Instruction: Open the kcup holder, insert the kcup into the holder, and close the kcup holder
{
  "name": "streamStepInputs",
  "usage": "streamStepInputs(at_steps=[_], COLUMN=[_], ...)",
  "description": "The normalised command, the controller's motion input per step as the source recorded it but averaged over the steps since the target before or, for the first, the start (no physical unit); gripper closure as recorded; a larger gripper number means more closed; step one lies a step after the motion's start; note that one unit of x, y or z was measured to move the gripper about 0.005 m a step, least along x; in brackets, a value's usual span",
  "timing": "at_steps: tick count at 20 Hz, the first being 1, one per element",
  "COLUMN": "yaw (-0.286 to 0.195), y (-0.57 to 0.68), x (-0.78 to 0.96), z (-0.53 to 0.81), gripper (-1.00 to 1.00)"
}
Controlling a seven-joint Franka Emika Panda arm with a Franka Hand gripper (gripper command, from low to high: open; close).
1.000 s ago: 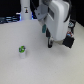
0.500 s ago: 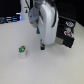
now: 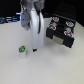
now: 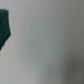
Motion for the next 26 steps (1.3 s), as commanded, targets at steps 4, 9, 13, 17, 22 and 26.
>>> streamStepInputs(at_steps=[4, 9, 13, 17, 22, 26], yaw=[-0.263, -0.281, -0.215, -0.187, -0.18, -0.174], y=[-0.52, -0.51, -0.29, -0.1, -0.03, -0.01], x=[-0.31, -0.17, -0.12, -0.04, -0.07, -0.04], z=[-0.32, -0.4, -0.3, -0.29, -0.25, -0.26], gripper=[-1.0, -1.0, -1.0, -1.0, -1.0, -1.0])
